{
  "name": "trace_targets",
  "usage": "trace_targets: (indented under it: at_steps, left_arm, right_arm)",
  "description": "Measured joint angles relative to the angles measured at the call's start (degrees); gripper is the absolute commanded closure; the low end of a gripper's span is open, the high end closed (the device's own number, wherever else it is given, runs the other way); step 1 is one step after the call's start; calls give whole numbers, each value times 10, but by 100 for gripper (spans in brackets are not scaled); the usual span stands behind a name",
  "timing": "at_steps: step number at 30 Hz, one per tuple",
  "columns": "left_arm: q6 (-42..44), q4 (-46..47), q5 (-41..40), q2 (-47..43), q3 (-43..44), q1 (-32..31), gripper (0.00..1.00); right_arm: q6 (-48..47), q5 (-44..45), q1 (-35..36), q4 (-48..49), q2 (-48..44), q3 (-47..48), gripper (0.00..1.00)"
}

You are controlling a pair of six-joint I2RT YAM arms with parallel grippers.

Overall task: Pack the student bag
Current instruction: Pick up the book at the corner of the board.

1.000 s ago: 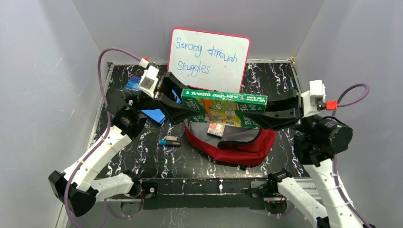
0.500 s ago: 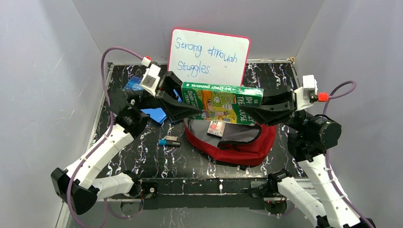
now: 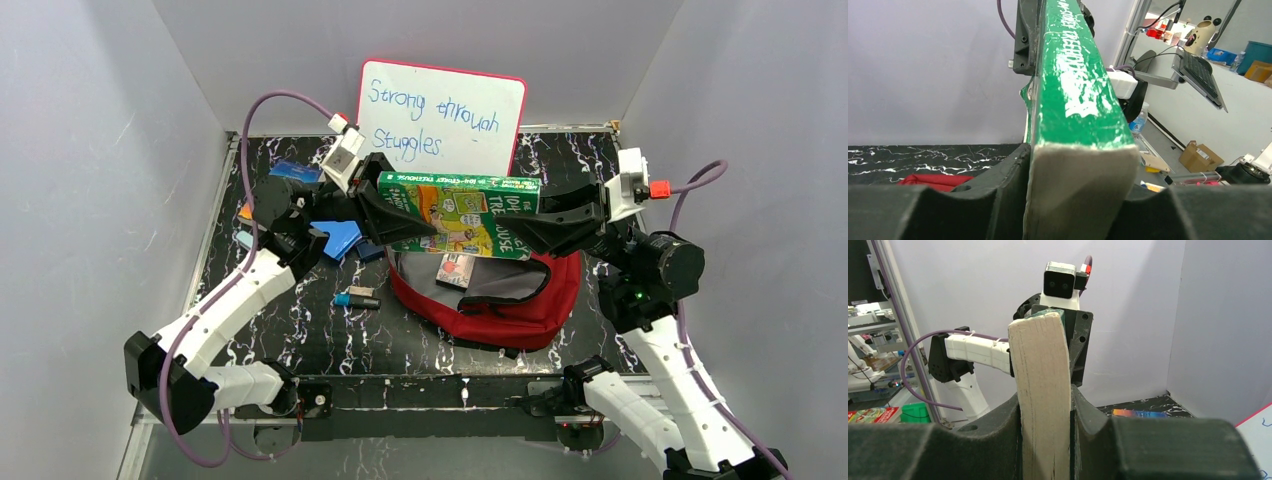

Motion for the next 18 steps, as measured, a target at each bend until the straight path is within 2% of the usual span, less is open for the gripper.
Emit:
trace_targets:
  at_steps: [4,8,10,11,15,17,18]
  left_arm:
    - [-3,3,8,7,1,2,80]
    - [-3,7,12,9,1,2,100]
    - [-3,8,14,10,1,2,100]
    - [-3,8,15,10,1,2,100]
    - [0,4,14,12,1,2,100]
    - [11,-19,9,12,1,3,100]
    - [21,-42,9,12,1,5,100]
  right_arm:
    - [-13,-5,0,-29,0,11,100]
    - [-23,-2,0,-50,-3,17,100]
    - [-30,-2,1,-63,-5,22,100]
    - [-34,-2,1,-71,-5,25,94]
    - [-62,10,5,-130,-11,43,40]
    - [-88,47,6,-179,-21,52,27]
    - [-99,68,5,-197,-25,56,24]
